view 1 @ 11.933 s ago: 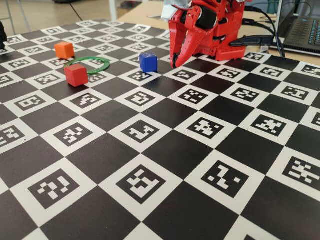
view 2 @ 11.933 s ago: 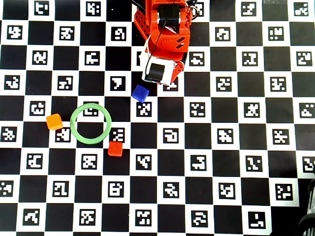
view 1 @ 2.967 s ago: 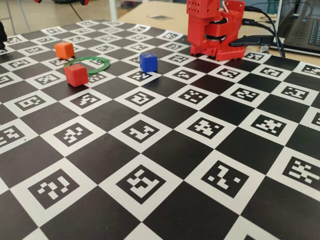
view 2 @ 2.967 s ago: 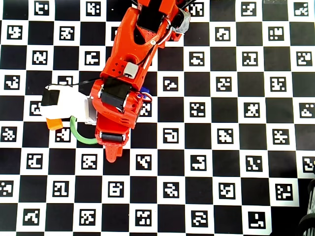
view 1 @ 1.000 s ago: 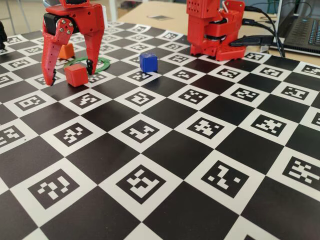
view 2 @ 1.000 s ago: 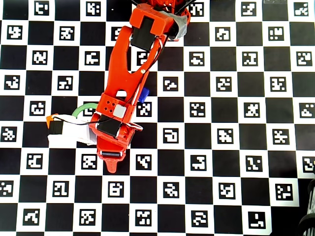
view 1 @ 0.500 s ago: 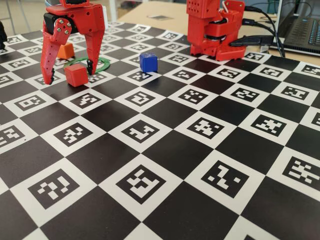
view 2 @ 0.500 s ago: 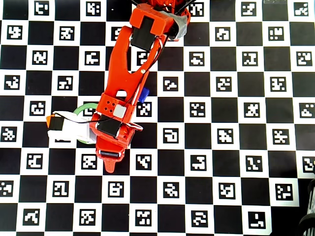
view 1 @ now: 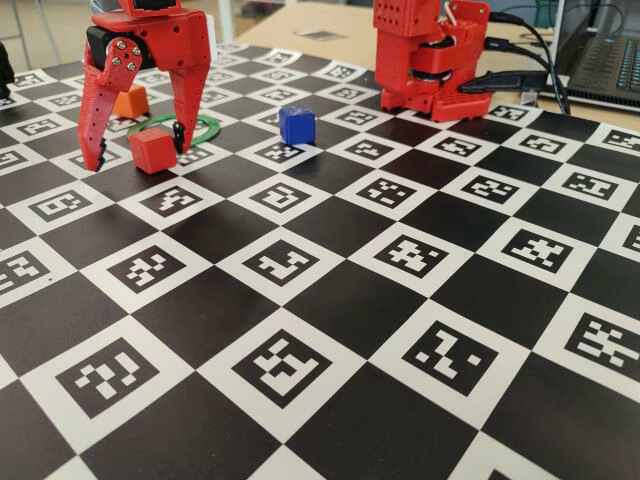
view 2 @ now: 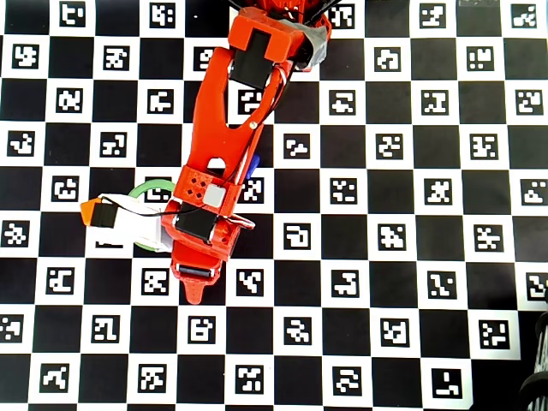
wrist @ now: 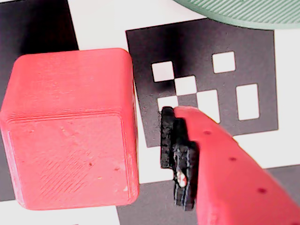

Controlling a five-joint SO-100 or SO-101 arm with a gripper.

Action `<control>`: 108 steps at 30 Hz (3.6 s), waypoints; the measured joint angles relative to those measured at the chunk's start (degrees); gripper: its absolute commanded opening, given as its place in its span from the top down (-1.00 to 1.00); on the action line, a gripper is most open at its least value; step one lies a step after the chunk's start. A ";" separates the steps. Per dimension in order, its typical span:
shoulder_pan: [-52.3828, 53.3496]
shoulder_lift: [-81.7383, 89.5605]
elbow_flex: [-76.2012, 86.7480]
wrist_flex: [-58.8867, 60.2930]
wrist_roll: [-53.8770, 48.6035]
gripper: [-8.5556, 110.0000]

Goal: Grab the red cube then put it in the green circle then put the blue cube on top and finally the orange cube on top

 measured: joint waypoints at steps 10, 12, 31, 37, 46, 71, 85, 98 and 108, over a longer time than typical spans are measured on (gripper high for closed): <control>0.00 -0.62 0.00 0.00 0.00 0.14; 0.00 -0.62 0.00 0.00 0.00 0.14; 0.26 -0.62 0.00 -0.88 0.00 0.36; 0.26 -0.62 0.00 -0.88 0.00 0.64; 0.26 -0.62 0.00 -0.88 0.00 0.72; 2.99 6.77 -5.98 14.77 -3.60 0.73; 8.35 28.48 -2.29 25.84 -17.23 0.75; 13.89 32.26 4.04 25.49 -29.00 0.75; 15.21 32.26 4.83 23.47 -31.55 0.75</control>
